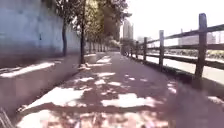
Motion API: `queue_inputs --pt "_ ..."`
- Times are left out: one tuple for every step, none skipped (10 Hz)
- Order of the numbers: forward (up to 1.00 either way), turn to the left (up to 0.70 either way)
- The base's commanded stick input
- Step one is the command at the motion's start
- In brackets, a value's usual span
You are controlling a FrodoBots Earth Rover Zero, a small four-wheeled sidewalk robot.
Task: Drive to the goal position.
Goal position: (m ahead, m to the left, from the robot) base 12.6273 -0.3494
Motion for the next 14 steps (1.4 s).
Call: queue_inputs --pt "0.85 0.0" --pt "0.85 0.0" --pt "0.85 0.0" --pt "0.85 0.0" --pt "0.85 0.0" --pt "0.85 0.0" --pt "0.85 0.0" --pt "0.85 -0.21" --pt "0.85 -0.34" --pt "0.85 -0.34" --pt "0.85 -0.29" --pt "0.85 -0.09" --pt "0.85 0.0" --pt "0.85 0.0"
